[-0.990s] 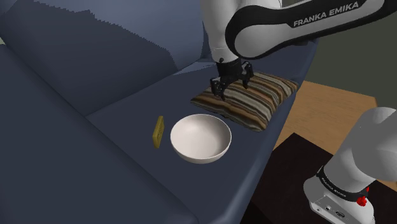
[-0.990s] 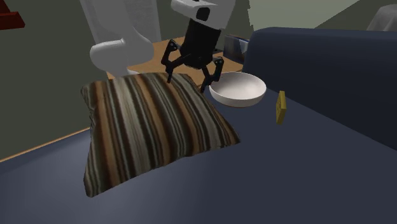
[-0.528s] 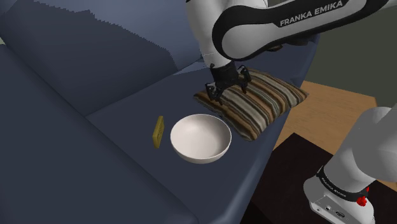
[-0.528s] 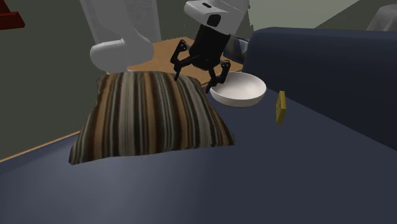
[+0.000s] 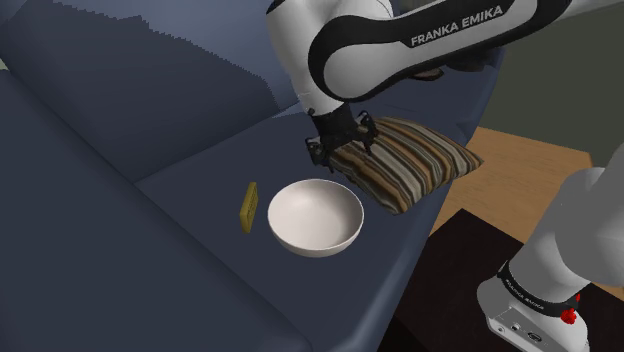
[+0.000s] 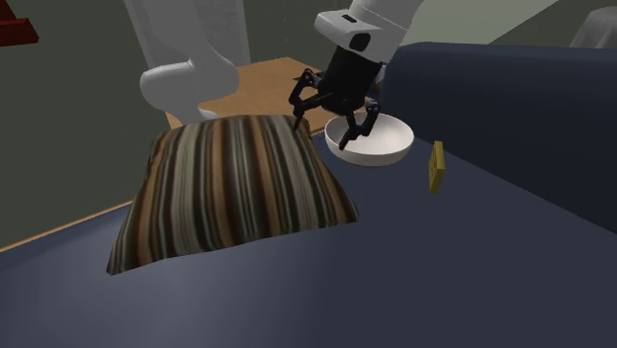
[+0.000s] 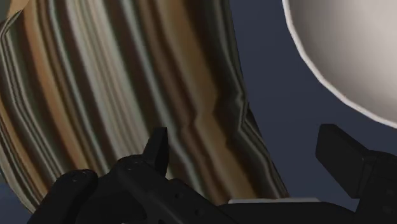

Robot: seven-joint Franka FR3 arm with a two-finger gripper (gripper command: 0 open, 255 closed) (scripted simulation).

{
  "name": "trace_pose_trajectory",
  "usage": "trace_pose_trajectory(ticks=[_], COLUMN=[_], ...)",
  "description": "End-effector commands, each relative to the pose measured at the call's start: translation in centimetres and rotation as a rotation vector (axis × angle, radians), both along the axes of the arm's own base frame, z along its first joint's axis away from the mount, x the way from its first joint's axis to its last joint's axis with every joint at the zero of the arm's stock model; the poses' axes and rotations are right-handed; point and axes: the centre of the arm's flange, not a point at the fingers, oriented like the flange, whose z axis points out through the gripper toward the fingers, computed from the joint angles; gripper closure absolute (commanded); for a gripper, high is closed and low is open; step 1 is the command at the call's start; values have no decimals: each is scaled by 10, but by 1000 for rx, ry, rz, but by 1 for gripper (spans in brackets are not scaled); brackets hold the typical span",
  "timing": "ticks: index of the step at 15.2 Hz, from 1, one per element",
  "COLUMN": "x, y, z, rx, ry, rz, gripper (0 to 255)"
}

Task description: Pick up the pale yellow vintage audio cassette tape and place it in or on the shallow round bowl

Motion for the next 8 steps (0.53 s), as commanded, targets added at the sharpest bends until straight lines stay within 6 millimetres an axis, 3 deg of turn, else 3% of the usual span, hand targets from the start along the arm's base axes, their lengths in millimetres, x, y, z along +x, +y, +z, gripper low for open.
trace_pose_trajectory(ticks=[1, 8], x=[9, 43], y=[14, 68], z=[-6, -17], rx=[46, 212], ry=[-20, -91], rz=[-15, -69], gripper=[0, 0])
